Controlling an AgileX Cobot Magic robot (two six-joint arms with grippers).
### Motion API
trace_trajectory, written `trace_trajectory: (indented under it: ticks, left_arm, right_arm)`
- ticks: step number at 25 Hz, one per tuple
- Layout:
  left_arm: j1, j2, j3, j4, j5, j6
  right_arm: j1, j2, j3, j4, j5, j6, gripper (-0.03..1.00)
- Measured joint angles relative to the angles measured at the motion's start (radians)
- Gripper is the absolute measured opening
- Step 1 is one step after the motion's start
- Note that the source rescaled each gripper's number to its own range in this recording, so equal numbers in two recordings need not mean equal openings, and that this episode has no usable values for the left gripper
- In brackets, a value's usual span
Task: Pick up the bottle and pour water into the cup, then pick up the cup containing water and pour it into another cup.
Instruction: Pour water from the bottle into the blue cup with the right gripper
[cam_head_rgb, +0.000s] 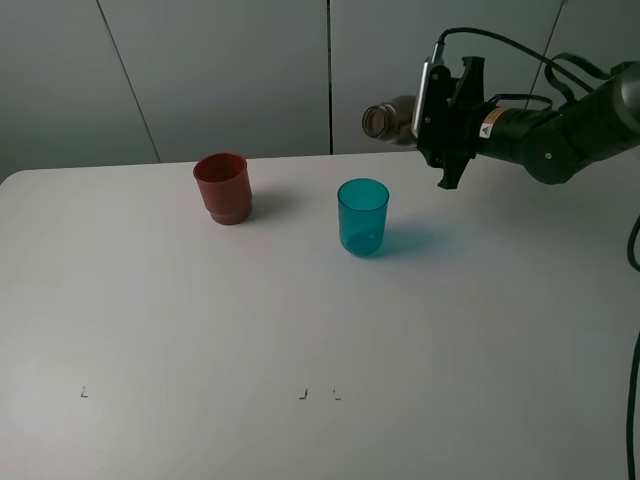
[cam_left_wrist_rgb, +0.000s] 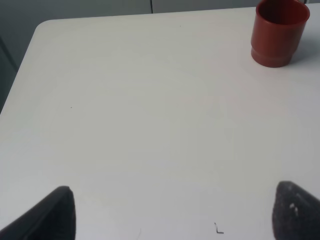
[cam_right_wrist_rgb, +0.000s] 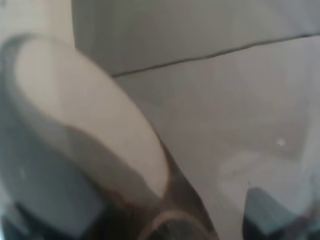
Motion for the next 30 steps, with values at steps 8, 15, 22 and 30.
trace_trajectory:
  ticks: [8, 15, 22, 30]
  left_arm:
    - [0.0, 0.0, 0.0, 0.0, 0.0, 0.0]
    - [0.0, 0.0, 0.0, 0.0, 0.0, 0.0]
    - [0.0, 0.0, 0.0, 0.0, 0.0, 0.0]
    - [0.0, 0.0, 0.0, 0.0, 0.0, 0.0]
  right_arm:
    - [0.0, 0.0, 0.0, 0.031, 0.0, -0.017, 0.0]
    - [-0.008, 0.0, 0.0, 0.033, 0.0, -0.017, 0.0]
    - [-0.012, 0.002, 0.0, 0.017, 0.0, -0.017, 0.0]
    - [-0.012, 0.01, 0.0, 0.006, 0.0, -0.017, 0.0]
